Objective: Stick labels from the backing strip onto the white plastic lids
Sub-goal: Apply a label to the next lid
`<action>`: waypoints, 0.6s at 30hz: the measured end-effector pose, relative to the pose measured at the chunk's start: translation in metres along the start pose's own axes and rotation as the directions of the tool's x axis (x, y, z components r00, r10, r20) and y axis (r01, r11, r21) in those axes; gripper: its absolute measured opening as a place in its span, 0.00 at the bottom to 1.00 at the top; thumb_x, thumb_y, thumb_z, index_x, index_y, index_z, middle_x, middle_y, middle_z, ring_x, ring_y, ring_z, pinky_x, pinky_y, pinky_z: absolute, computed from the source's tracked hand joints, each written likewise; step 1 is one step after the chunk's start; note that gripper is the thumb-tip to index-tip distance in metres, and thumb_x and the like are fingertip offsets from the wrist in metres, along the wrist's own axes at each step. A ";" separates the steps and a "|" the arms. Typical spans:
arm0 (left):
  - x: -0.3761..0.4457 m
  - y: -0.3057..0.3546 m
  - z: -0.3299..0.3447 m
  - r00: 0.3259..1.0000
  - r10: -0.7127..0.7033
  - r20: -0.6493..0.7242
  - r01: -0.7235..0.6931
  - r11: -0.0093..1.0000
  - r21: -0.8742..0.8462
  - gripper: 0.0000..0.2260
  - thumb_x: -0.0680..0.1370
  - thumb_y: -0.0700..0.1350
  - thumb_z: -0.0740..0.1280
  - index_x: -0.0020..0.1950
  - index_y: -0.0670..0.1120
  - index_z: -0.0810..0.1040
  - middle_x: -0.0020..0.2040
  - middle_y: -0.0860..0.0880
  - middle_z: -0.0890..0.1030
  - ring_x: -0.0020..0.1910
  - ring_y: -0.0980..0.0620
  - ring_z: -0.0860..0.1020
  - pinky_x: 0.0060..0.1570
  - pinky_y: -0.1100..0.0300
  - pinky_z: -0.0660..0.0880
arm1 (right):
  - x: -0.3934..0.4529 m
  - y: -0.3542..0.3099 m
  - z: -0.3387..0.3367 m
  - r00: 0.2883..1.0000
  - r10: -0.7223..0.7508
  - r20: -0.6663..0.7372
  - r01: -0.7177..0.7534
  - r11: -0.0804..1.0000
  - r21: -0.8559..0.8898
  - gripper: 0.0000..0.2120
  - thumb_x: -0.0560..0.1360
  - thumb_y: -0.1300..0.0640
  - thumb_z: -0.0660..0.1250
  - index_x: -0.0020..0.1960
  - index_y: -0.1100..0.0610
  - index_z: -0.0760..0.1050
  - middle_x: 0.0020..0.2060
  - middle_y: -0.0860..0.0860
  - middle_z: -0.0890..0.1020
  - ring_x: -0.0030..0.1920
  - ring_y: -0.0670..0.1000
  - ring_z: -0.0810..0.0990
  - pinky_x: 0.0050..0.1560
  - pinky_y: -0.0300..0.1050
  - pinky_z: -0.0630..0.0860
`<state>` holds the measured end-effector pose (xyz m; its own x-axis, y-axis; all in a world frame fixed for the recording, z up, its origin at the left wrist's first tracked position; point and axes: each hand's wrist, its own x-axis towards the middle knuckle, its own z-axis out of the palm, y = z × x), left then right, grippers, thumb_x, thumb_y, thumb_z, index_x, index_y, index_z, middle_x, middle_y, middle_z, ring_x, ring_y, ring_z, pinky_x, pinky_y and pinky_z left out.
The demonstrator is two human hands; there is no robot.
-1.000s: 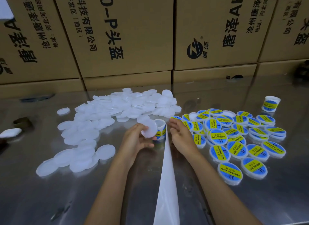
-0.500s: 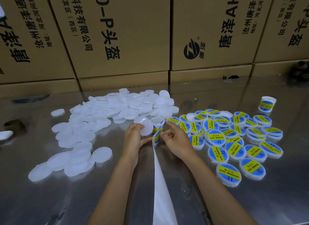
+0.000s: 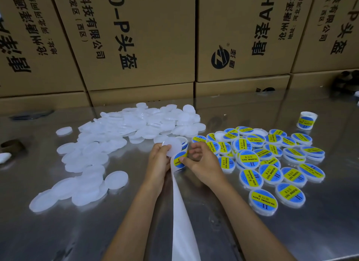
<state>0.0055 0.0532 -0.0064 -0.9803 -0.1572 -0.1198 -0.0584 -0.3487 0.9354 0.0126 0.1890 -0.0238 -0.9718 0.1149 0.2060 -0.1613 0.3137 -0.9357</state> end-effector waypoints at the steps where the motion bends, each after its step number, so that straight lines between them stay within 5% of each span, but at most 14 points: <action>1: 0.000 0.000 0.000 1.000 0.003 0.008 -0.003 1.000 -0.005 0.04 0.80 0.40 0.63 0.46 0.45 0.75 0.39 0.43 0.82 0.34 0.46 0.81 0.36 0.56 0.77 | 0.000 0.000 0.000 1.000 0.009 -0.013 -0.009 1.000 -0.002 0.16 0.69 0.55 0.79 0.50 0.50 0.73 0.42 0.43 0.79 0.39 0.32 0.77 0.41 0.25 0.72; 10: -0.004 0.000 0.001 0.997 0.040 0.061 -0.037 0.998 -0.046 0.06 0.80 0.38 0.63 0.44 0.44 0.76 0.35 0.48 0.83 0.31 0.53 0.82 0.29 0.64 0.76 | -0.004 -0.001 0.000 0.996 0.016 -0.082 -0.019 0.999 -0.039 0.10 0.70 0.55 0.78 0.39 0.54 0.76 0.39 0.46 0.83 0.43 0.44 0.81 0.41 0.29 0.73; 18: -0.005 0.002 0.001 0.998 0.002 0.063 0.003 0.997 -0.072 0.05 0.81 0.38 0.62 0.48 0.42 0.76 0.36 0.47 0.84 0.31 0.52 0.83 0.27 0.63 0.76 | -0.007 -0.006 0.000 0.998 0.022 -0.061 -0.025 0.999 -0.043 0.09 0.70 0.55 0.78 0.46 0.51 0.78 0.38 0.43 0.82 0.41 0.40 0.79 0.41 0.26 0.72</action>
<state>0.0106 0.0540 -0.0036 -0.9904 -0.0990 -0.0966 -0.0472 -0.4151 0.9086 0.0203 0.1864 -0.0194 -0.9629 0.1790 0.2022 -0.1294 0.3512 -0.9273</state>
